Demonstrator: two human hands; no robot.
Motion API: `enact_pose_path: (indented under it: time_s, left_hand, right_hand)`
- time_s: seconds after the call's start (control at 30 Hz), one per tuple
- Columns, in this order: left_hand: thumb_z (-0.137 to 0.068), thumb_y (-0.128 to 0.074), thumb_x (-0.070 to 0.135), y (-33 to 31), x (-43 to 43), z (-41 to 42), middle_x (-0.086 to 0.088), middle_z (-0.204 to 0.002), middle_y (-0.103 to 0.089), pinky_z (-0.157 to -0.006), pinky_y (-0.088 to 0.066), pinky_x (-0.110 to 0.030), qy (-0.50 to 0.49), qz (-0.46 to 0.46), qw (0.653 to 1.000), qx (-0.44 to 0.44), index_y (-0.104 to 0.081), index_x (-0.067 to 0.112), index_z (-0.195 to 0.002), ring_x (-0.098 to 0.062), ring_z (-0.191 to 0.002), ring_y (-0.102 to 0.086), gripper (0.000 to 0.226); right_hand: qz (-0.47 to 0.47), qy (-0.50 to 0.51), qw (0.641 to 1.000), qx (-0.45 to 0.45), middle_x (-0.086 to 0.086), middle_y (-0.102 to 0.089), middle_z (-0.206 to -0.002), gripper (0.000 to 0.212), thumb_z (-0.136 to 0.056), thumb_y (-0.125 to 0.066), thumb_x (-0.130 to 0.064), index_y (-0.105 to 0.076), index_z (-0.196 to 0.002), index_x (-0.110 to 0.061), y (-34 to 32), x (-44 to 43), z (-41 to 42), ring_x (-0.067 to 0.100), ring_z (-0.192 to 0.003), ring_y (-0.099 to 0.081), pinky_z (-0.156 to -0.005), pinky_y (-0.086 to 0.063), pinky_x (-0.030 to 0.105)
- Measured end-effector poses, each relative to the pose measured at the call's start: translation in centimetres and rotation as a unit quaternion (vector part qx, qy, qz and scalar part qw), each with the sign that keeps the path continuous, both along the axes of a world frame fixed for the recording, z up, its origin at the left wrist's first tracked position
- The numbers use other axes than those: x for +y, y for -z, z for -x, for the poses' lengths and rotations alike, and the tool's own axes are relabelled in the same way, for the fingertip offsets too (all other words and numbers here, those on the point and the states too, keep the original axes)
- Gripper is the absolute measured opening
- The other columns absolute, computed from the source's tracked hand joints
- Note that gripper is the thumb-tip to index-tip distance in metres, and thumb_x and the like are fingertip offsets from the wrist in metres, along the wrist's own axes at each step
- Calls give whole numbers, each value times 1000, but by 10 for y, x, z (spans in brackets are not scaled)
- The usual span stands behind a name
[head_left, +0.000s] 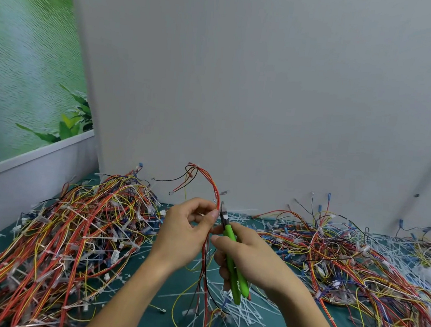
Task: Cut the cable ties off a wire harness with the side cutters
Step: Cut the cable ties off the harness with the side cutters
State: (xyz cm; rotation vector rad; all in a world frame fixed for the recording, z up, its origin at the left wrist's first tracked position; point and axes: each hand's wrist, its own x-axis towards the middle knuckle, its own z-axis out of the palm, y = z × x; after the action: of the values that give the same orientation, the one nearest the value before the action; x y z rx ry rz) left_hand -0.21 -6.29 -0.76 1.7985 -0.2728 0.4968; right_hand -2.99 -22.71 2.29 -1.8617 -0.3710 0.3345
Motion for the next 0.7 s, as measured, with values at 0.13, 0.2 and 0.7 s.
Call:
enact_pose_path:
  time_s: [0.13, 0.2, 0.7]
  left_hand:
    - [-95, -70, 21, -1, -1, 1, 22, -90, -73, -72, -54, -14, -2, -5, 1000, -4, -70, 36, -92, -1, -86, -70, 15]
    - [-94, -70, 21, -1, -1, 1, 23, -90, -72, -72, -54, -13, -4, -2, 1000, -4, -70, 35, -93, 0, -85, -70, 15]
    - [-94, -71, 22, -1, -2, 2, 17, -90, -73, -77, -58, -22, -12, -4, 1000, 1, -71, 30, -95, -6, -87, -70, 7]
  right_hand:
    - [23, -3, 1000, -15, 9, -60, -80, 19, -104, -55, -23, -55, -116, -9, 0, 1, 0, 27, -64, -60, -64, -61, 51]
    - [23, 3, 1000, -20, 7, -58, -76, 15, -104, -52, -19, -55, -115, -9, 2, 1, 0, 25, -61, -58, -59, -59, 45]
    - [-25, -4, 999, 27, 9, -60, -76, 26, -106, -53, -18, -52, -120, 3, -7, 1, 5, 32, -64, -59, -70, -58, 59]
